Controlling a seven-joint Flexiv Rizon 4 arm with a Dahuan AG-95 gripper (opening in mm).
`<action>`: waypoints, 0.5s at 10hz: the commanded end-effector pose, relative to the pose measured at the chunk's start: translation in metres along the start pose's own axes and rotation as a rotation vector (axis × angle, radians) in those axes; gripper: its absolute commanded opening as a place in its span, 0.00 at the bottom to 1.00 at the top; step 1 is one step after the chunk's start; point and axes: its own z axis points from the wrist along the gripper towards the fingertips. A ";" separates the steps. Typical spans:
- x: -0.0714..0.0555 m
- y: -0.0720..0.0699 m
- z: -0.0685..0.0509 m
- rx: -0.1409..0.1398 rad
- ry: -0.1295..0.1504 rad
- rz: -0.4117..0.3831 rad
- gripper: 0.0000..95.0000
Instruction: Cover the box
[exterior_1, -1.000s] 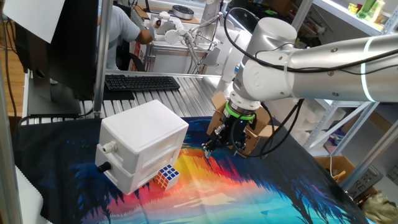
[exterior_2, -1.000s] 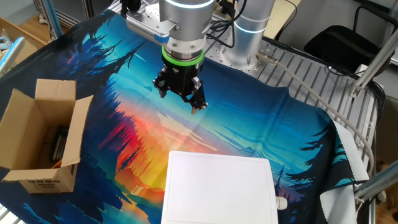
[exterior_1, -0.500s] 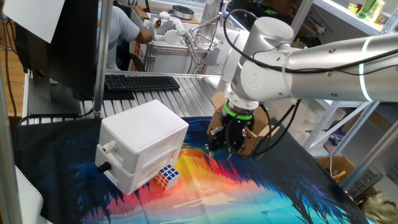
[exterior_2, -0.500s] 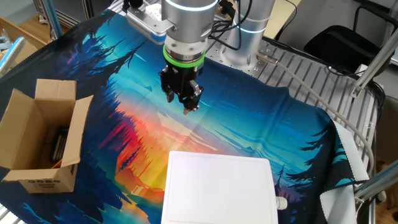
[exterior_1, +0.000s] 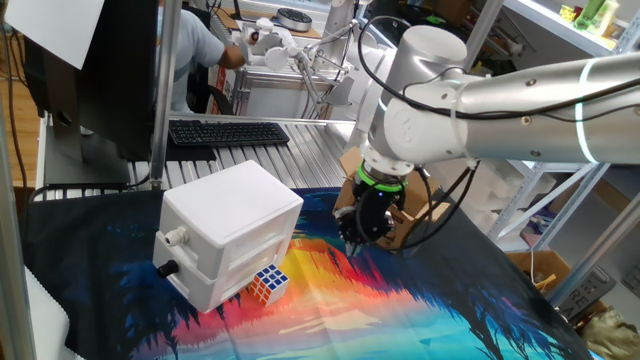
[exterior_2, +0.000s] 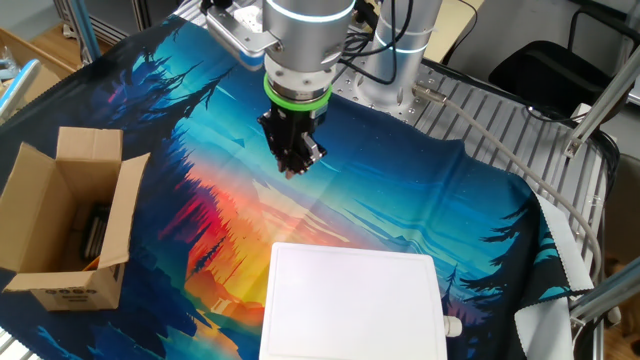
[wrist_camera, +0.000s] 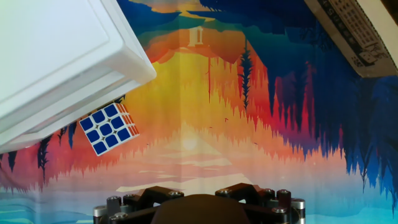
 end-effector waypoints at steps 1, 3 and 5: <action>-0.013 0.001 -0.005 0.000 0.020 0.014 0.00; -0.025 0.002 -0.006 0.000 0.020 0.040 0.00; -0.039 0.001 -0.007 0.000 0.027 0.054 0.00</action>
